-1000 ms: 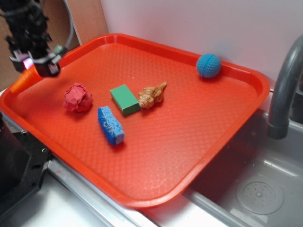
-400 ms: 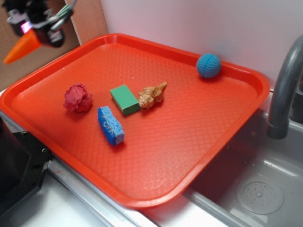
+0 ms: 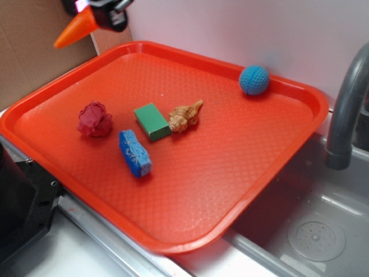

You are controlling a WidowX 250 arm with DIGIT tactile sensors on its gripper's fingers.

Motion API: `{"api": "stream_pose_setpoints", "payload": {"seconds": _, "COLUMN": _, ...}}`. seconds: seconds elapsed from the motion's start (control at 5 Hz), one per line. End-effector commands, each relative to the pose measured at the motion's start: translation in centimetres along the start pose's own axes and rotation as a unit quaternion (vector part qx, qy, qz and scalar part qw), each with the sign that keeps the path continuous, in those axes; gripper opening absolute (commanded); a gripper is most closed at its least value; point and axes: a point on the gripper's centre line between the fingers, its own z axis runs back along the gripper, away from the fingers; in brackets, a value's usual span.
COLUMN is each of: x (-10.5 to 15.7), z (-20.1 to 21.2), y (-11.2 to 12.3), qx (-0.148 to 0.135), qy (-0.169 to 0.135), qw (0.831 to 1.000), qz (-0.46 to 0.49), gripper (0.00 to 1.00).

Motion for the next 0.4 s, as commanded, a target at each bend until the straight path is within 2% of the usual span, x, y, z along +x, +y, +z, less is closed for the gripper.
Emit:
{"api": "stream_pose_setpoints", "payload": {"seconds": 0.0, "x": 0.3, "z": 4.3, "y": 0.3, "qx": -0.009, "qy": -0.079, "qw": 0.997, "qz": 0.005, "gripper": 0.00}}
{"api": "stream_pose_setpoints", "payload": {"seconds": 0.2, "x": -0.8, "z": 5.8, "y": 0.3, "qx": -0.001, "qy": -0.084, "qw": 0.996, "qz": 0.018, "gripper": 0.00}}
